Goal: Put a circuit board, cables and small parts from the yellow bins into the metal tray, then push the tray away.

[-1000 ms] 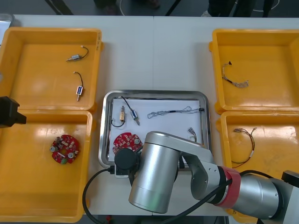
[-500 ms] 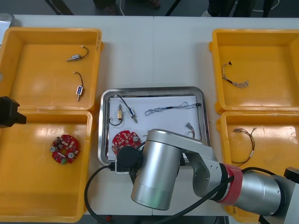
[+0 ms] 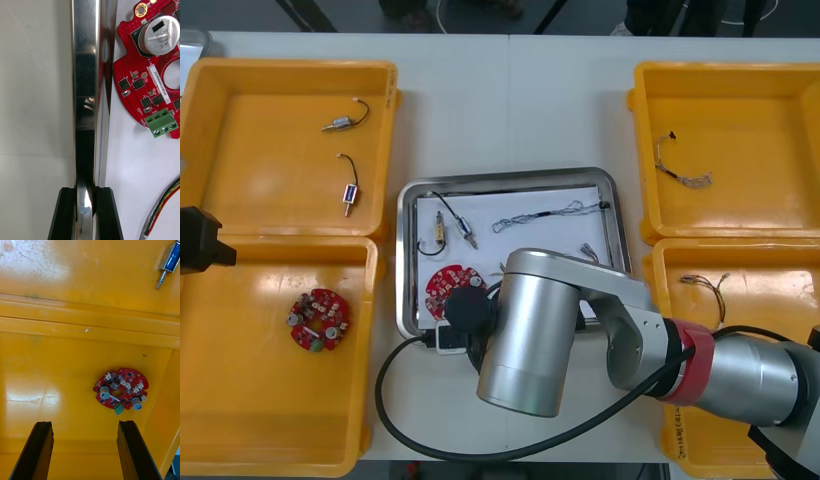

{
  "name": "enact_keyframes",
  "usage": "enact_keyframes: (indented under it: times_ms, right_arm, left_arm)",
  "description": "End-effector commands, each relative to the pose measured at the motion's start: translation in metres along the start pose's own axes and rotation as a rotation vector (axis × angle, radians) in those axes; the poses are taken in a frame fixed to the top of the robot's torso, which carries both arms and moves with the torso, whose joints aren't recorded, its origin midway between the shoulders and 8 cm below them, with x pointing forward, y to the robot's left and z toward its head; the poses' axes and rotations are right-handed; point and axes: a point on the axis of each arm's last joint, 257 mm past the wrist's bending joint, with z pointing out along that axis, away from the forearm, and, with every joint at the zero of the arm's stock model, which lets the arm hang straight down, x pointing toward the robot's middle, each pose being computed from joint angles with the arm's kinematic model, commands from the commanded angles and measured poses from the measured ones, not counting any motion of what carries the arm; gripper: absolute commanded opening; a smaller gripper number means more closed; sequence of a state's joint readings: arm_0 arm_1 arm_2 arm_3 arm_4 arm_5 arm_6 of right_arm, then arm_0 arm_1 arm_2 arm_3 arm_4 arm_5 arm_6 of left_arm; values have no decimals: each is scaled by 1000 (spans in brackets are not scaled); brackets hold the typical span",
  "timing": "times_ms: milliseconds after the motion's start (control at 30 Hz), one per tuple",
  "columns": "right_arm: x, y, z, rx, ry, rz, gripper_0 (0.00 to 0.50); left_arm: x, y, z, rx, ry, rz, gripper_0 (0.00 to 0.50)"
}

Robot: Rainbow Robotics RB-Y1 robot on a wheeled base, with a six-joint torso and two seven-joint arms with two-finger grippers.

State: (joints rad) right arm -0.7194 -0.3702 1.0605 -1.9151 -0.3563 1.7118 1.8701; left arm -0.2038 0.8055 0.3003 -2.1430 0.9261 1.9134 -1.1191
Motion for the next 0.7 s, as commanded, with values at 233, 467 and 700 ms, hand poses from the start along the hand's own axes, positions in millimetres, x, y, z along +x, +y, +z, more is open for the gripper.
enact_keyframes:
  times_ms: [233,467,700]
  right_arm:
    - [-7,-41,-8,45,19,3,0]
    - [-16,-57,-8,67,21,9,0]
    - [-19,-76,-6,85,27,17,0]
  left_arm:
    - [-5,13,-16,-43,-28,102,500]
    - [-5,13,-16,-43,-28,102,500]
    - [-5,13,-16,-43,-28,102,500]
